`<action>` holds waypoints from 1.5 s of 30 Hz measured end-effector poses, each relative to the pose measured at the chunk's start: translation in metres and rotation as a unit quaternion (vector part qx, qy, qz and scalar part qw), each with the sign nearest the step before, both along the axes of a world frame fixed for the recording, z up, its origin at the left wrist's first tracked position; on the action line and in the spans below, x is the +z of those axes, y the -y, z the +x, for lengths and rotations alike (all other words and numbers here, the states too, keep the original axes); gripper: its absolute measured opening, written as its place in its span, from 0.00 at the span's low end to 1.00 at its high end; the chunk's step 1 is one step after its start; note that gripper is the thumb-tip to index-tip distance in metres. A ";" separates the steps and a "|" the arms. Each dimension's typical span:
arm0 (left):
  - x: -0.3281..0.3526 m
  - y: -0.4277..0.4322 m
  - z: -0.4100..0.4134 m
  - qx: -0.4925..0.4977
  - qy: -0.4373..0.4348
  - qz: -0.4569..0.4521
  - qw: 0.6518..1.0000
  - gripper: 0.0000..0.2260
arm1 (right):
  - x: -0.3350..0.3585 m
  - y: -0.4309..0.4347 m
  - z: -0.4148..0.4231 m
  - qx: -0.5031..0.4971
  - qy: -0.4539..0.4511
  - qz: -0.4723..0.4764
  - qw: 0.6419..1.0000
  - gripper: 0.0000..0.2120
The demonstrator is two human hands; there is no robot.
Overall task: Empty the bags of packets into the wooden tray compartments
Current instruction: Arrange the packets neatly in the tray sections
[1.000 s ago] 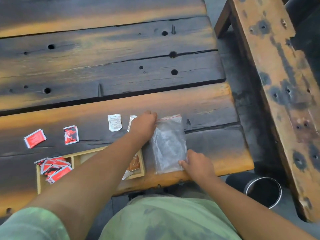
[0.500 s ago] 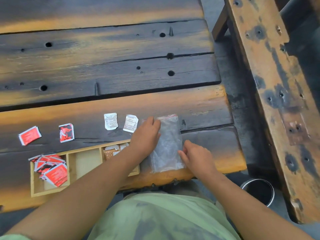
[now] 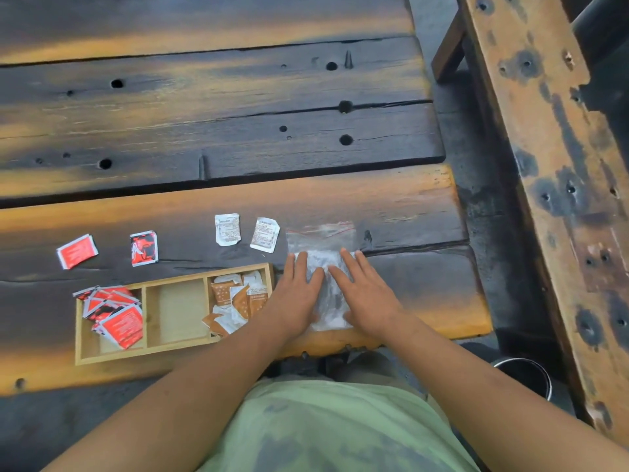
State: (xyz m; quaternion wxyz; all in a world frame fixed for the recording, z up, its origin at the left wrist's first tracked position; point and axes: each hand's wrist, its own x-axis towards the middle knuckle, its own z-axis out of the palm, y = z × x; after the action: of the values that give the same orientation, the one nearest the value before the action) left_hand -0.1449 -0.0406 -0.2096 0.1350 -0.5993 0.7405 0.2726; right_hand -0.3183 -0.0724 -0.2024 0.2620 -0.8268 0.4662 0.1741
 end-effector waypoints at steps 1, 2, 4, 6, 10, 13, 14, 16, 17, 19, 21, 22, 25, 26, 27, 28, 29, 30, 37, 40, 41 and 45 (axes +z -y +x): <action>-0.001 -0.002 -0.001 -0.004 0.011 0.009 1.000 0.40 | -0.002 0.000 -0.003 0.008 -0.011 0.004 1.000 0.47; -0.001 -0.003 -0.003 -0.008 0.022 0.011 1.000 0.42 | -0.005 0.001 -0.006 0.012 -0.019 0.009 1.000 0.49; -0.002 -0.006 -0.007 -0.006 0.036 0.004 0.999 0.44 | -0.010 0.000 -0.012 0.019 -0.026 0.011 0.999 0.51; -0.003 -0.007 -0.009 0.000 0.044 0.000 0.999 0.45 | -0.013 -0.001 -0.015 0.026 -0.027 0.001 0.999 0.51; -0.003 -0.005 -0.011 -0.011 0.073 0.009 0.997 0.47 | -0.015 -0.001 -0.014 0.030 -0.031 -0.005 0.999 0.51; 0.006 0.003 -0.018 0.014 0.068 0.041 0.997 0.46 | -0.012 0.000 -0.013 0.026 -0.027 0.002 0.999 0.50; 0.010 0.007 -0.020 0.036 0.054 0.048 0.997 0.44 | -0.010 0.002 -0.013 0.019 -0.022 0.009 1.000 0.50; 0.019 0.012 -0.020 0.068 0.023 0.036 0.997 0.37 | -0.004 0.005 -0.012 0.005 -0.008 0.022 1.000 0.47; 0.024 0.013 -0.018 0.080 0.006 0.024 0.996 0.35 | 0.000 0.006 -0.011 0.000 0.001 0.024 1.000 0.44; 0.032 0.011 -0.011 0.104 -0.041 0.002 0.994 0.30 | 0.007 0.008 -0.007 -0.013 0.027 0.016 0.999 0.38; 0.042 0.005 -0.003 0.122 -0.092 -0.013 0.988 0.25 | 0.016 0.007 0.000 -0.030 0.055 0.004 0.998 0.33; 0.048 0.002 0.001 0.137 -0.113 -0.017 0.984 0.22 | 0.020 0.006 0.004 -0.040 0.069 0.002 0.997 0.32; 0.063 -0.009 0.017 0.262 -0.191 0.007 0.946 0.11 | 0.037 -0.002 0.023 -0.070 0.115 0.017 0.991 0.28; 0.066 -0.012 0.024 0.316 -0.234 0.022 0.919 0.07 | 0.042 -0.006 0.030 -0.072 0.128 0.022 0.989 0.27; 0.069 -0.016 0.033 0.360 -0.278 0.035 0.890 0.04 | 0.046 -0.011 0.039 -0.070 0.139 0.026 0.987 0.26; 0.072 -0.019 0.044 0.388 -0.307 0.038 0.868 0.04 | 0.050 -0.016 0.048 -0.067 0.151 0.029 0.986 0.25; 0.076 -0.022 0.055 0.405 -0.322 0.035 0.855 0.04 | 0.054 -0.021 0.058 -0.067 0.162 0.030 0.984 0.24; 0.079 -0.026 0.067 0.413 -0.330 0.029 0.848 0.04 | 0.056 -0.026 0.067 -0.069 0.173 0.031 0.982 0.23; 0.070 -0.061 0.149 0.375 -0.296 -0.039 0.877 0.10 | 0.056 -0.069 0.131 -0.067 0.182 0.021 0.981 0.21; 0.062 -0.073 0.169 0.345 -0.297 -0.022 0.890 0.08 | 0.046 -0.083 0.147 -0.071 0.152 -0.002 0.986 0.25; 0.059 -0.076 0.173 0.328 -0.294 -0.016 0.898 0.08 | 0.043 -0.086 0.151 -0.079 0.142 -0.005 0.987 0.27; 0.052 -0.086 0.180 0.254 -0.289 0.011 0.923 0.16 | 0.034 -0.094 0.165 -0.099 0.107 -0.018 0.989 0.31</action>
State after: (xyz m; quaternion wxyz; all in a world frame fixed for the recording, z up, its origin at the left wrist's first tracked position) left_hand 0.0346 0.0454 -0.1577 -0.1520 -0.6610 0.5669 0.4674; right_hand -0.1534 0.0220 -0.1684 0.3113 -0.7950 0.5183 0.0494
